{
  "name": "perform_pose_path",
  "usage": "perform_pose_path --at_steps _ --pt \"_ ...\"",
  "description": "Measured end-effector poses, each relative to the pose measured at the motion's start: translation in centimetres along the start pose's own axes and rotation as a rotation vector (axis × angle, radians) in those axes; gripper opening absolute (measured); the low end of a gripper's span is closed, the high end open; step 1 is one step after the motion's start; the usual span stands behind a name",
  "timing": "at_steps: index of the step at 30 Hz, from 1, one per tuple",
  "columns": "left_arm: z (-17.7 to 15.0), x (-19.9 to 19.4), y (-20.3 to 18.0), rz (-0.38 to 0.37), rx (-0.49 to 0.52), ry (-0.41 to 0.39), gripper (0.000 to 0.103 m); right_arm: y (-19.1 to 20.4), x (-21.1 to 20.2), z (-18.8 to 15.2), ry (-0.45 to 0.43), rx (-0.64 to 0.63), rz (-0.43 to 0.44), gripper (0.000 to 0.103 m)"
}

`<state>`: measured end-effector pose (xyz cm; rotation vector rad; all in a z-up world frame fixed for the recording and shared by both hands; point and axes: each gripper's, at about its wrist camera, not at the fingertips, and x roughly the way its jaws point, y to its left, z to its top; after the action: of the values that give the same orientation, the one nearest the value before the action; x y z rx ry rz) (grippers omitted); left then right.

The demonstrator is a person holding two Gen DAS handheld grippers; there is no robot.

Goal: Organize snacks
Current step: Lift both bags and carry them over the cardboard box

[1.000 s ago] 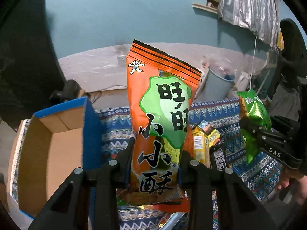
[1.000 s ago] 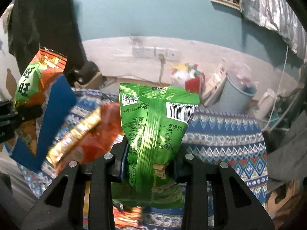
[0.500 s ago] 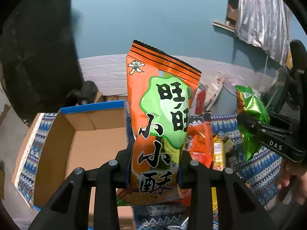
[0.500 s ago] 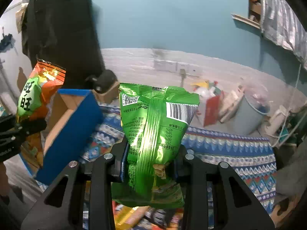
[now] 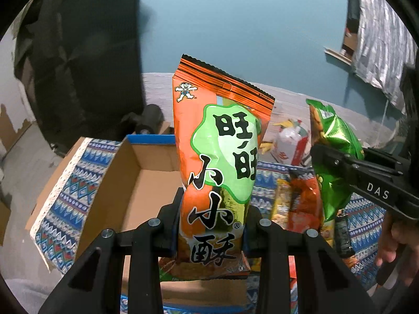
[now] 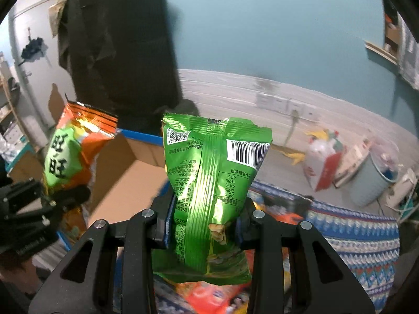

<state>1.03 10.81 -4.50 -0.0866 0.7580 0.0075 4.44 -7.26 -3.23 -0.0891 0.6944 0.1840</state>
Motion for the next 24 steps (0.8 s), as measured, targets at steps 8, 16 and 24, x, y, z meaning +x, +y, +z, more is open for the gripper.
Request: perform_pose_path --at_steps 8,16,24 --pt "-0.8 0.1 4.0 0.064 -0.051 0.0 0.035 5.7 3.2 1.9 0.03 -0.051 0.081 0.034" --pt "-2.1 1.8 7.9 0.102 -0.117 0.071 0.035 9.6 7.0 1.8 0.103 -0.084 0.131 0.034" --pt "-3.4 3.7 10.3 0.112 -0.205 0.17 0.035 11.6 9.0 1.6 0.145 -0.095 0.157 0.034"
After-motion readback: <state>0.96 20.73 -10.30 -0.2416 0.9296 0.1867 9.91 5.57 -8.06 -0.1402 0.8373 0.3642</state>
